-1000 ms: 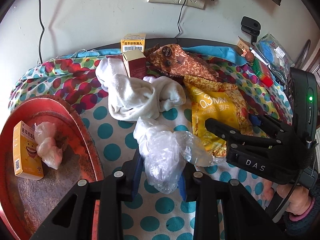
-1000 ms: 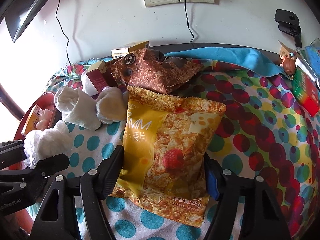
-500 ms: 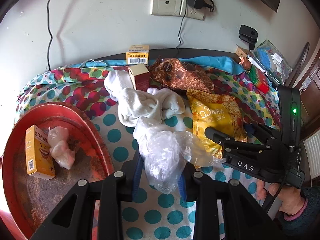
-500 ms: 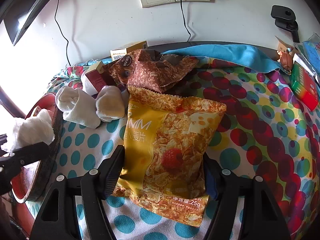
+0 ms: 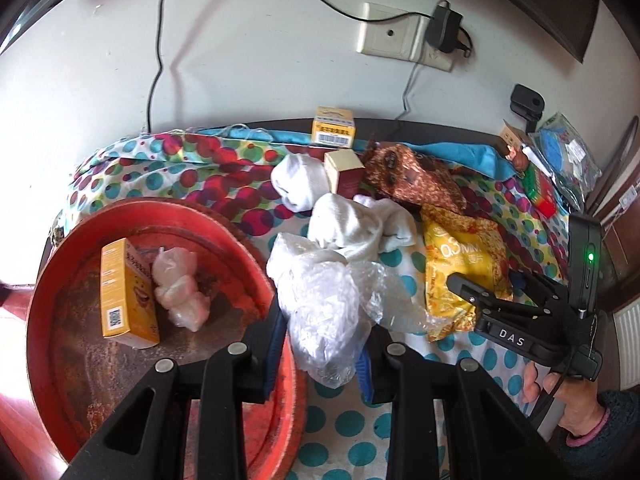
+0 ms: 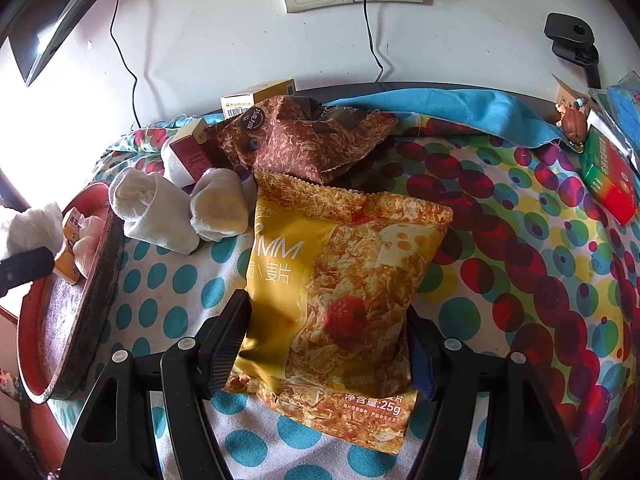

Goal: Organize objects
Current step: 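Carry the plastic bag with the left gripper into the red tray and release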

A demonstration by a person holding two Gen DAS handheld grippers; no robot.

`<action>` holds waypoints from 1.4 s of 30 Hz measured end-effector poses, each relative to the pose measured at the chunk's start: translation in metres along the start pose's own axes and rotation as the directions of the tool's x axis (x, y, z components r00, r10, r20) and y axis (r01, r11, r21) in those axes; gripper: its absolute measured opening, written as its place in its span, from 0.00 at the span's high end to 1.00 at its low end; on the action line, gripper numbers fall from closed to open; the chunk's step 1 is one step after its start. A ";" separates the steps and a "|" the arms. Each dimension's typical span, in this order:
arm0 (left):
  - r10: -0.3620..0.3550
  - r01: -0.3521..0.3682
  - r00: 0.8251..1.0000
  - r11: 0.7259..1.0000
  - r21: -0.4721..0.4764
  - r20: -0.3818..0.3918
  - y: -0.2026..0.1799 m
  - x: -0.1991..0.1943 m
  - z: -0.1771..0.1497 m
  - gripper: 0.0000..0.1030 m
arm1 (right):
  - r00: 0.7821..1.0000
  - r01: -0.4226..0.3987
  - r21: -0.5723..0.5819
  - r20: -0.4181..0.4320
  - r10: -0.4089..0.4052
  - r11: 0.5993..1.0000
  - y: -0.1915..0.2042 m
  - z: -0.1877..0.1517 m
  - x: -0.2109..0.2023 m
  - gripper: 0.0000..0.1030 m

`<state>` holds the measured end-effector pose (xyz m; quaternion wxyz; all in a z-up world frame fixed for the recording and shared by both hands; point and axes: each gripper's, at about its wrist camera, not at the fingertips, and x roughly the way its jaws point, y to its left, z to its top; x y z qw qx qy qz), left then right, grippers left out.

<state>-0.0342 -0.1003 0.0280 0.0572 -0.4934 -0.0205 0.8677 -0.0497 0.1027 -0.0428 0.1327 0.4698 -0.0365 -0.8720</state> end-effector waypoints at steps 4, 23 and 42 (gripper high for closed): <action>0.021 -0.021 1.000 0.999 -0.048 0.009 0.020 -0.006 0.000 0.70 | 1.000 0.002 -0.003 0.000 -0.002 1.000 0.001 0.000 0.000 0.35; 0.085 -0.106 0.990 0.975 -0.195 -0.114 0.090 0.025 -0.014 0.70 | 1.000 0.001 -0.004 -0.001 -0.001 1.000 -0.001 0.001 0.001 0.34; 0.156 -0.198 0.971 0.949 -0.246 -0.179 0.126 0.044 -0.031 0.69 | 1.000 -0.001 -0.002 -0.004 0.001 1.000 -0.004 0.002 0.003 0.34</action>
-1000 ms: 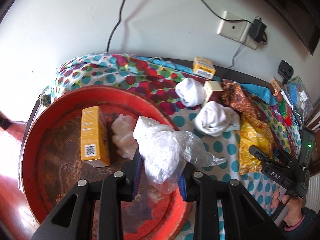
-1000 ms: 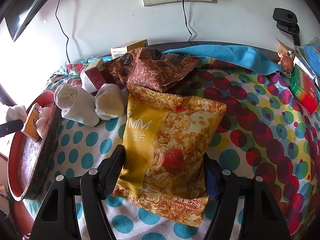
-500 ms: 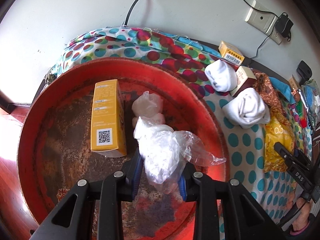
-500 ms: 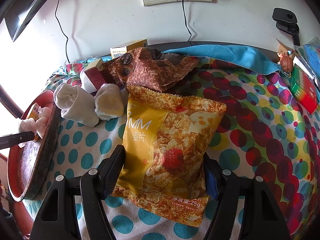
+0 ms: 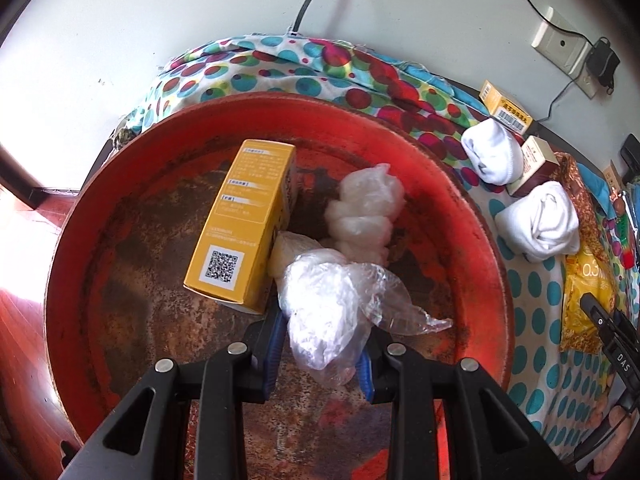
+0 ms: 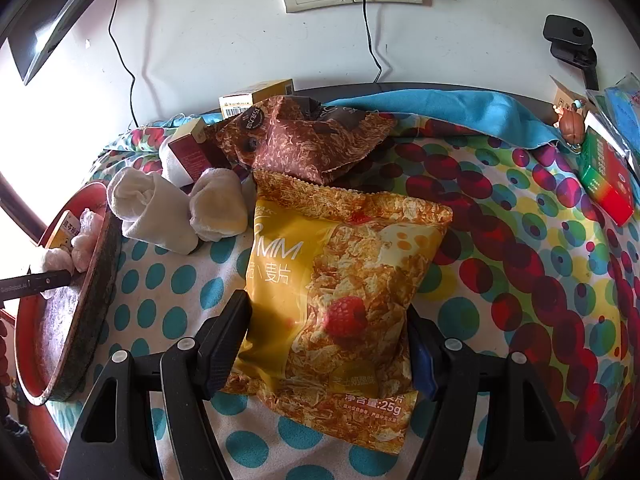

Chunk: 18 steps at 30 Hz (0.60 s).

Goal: Organize objects
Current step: 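Carry the plastic bag with the left gripper into the red tray and release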

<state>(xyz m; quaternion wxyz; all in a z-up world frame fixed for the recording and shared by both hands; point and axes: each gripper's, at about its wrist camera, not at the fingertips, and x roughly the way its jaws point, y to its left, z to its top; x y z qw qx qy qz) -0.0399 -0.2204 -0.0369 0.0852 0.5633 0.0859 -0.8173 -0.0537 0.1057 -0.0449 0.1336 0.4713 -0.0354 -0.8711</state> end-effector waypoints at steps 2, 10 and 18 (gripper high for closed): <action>0.000 0.000 1.000 1.000 0.013 -0.013 0.000 0.001 -0.001 0.69 | 1.000 0.001 -0.004 0.001 -0.001 1.000 0.000 0.000 0.000 0.35; 0.004 -0.003 1.000 0.999 0.036 -0.022 -0.008 -0.001 -0.001 0.68 | 1.000 -0.004 -0.003 0.001 0.004 1.000 -0.002 0.000 -0.003 0.36; 0.036 -0.033 0.997 0.998 0.058 -0.063 -0.013 0.002 -0.002 0.66 | 1.000 -0.014 -0.005 -0.002 0.014 1.000 -0.001 -0.004 -0.010 0.37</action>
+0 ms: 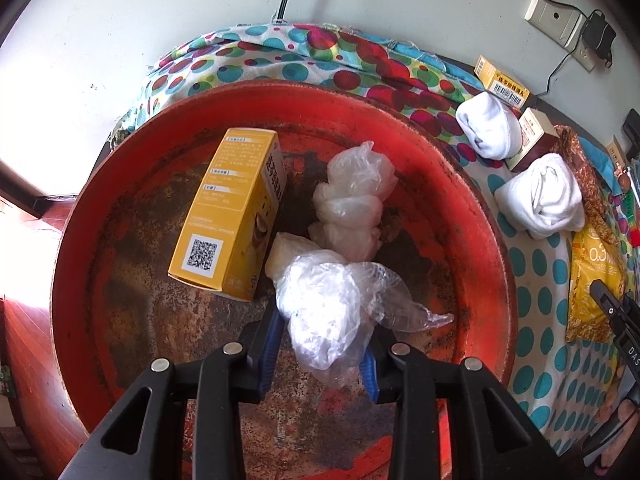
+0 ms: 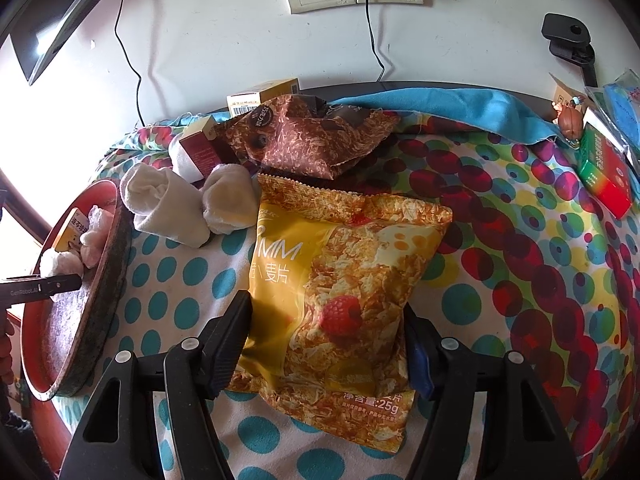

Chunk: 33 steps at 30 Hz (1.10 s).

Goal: Organize objects
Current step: 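Carry the plastic bag with the left gripper into the red tray and release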

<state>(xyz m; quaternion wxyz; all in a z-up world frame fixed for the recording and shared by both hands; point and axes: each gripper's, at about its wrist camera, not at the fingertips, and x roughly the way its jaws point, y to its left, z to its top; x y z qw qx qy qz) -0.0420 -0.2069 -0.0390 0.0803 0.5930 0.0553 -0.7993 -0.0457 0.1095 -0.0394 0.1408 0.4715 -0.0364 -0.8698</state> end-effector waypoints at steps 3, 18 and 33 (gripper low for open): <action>-0.023 0.022 0.999 1.000 -0.018 -0.039 0.001 0.004 0.000 0.65 | 1.000 -0.007 -0.001 -0.001 0.007 1.000 0.002 -0.003 -0.003 0.37; -0.047 0.046 0.997 0.999 -0.023 -0.054 -0.002 -0.008 -0.002 0.55 | 0.998 -0.051 -0.045 0.041 0.053 0.998 0.035 0.000 -0.031 0.37; -0.021 0.021 1.000 0.998 -0.062 -0.007 0.016 -0.037 -0.007 0.54 | 0.988 -0.125 -0.148 0.068 0.136 0.981 0.091 0.014 -0.053 0.38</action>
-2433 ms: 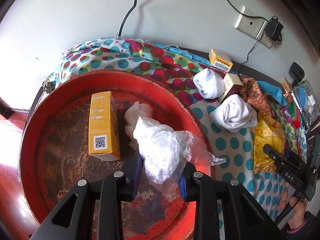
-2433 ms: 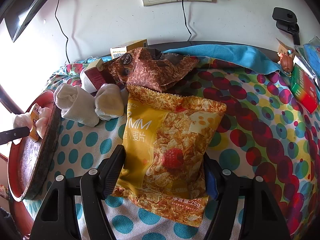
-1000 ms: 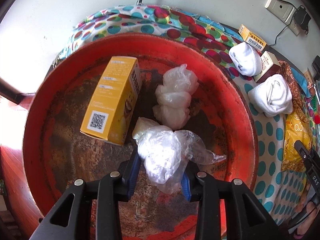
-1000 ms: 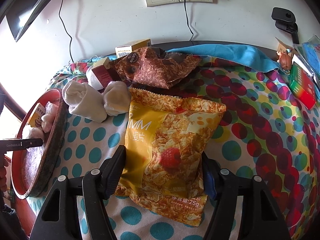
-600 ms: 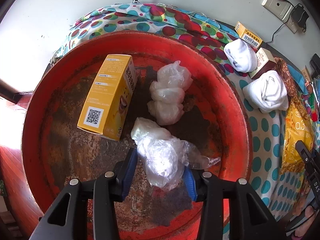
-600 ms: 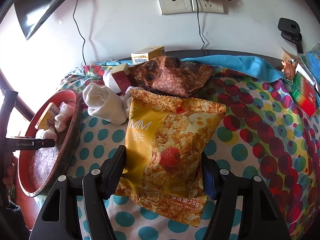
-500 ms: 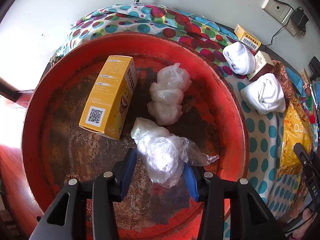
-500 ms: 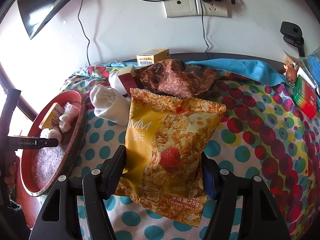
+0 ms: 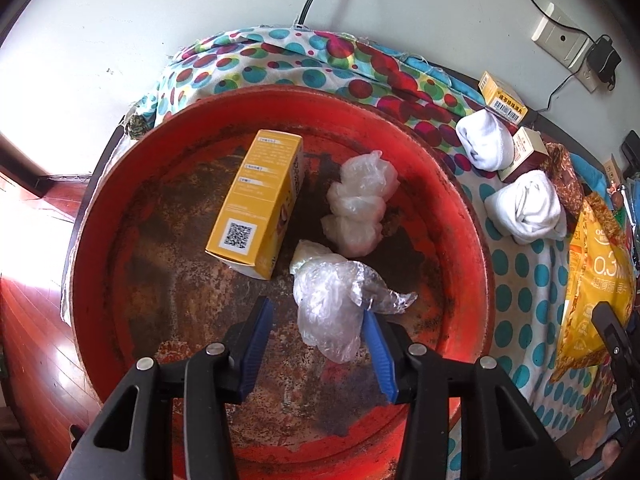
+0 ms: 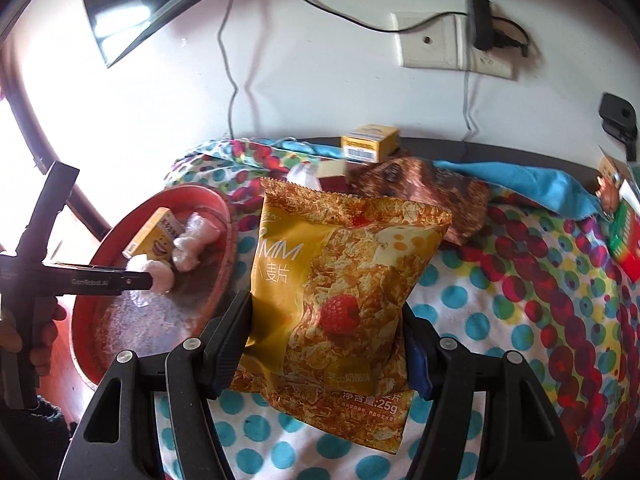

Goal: Organize objects
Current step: 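Carry the plastic bag with the left gripper into the red tray and release, then carry the yellow snack bag with the right gripper into the tray and release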

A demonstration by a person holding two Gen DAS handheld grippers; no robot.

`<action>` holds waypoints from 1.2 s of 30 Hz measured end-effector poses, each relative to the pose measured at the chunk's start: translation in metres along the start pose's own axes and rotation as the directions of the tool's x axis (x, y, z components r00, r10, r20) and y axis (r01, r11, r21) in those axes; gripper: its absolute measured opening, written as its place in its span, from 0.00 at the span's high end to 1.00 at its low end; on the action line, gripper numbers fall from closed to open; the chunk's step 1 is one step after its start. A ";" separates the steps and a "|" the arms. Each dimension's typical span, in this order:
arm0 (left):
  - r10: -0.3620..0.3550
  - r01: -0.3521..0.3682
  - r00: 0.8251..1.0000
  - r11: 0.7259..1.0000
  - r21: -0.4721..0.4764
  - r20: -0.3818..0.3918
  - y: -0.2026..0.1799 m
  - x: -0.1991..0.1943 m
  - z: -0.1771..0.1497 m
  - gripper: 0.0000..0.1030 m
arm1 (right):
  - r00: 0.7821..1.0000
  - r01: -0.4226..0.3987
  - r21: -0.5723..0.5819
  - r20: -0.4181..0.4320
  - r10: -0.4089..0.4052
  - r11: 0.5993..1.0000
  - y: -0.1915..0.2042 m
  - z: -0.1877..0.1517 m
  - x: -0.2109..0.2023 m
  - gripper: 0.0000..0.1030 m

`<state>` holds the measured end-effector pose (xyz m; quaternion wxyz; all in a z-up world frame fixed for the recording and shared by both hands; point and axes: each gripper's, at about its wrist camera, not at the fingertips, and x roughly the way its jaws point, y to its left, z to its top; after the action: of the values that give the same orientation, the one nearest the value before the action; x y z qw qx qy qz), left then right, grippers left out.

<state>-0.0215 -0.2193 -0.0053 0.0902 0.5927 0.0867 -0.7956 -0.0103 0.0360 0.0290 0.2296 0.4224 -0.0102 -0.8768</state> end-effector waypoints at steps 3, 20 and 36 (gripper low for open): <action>-0.015 0.015 1.000 1.000 -0.011 0.006 0.003 0.001 0.002 0.54 | 1.000 -0.023 -0.032 0.000 0.023 0.999 0.016 0.006 0.003 0.38; 0.046 -0.039 0.997 0.993 -0.108 0.061 0.039 -0.024 0.000 0.54 | 0.993 -0.108 -0.170 -0.055 0.100 0.980 0.090 0.015 0.032 0.38; 0.016 0.012 0.992 0.976 -0.220 0.122 0.073 -0.052 -0.004 0.54 | 0.982 -0.166 -0.233 -0.130 0.138 0.958 0.150 0.015 0.084 0.38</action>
<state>0.0144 -0.2870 0.0414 0.1612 0.5288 0.1678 -0.8162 -0.0080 -0.1356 0.0087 0.3465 0.4378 0.0774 -0.8260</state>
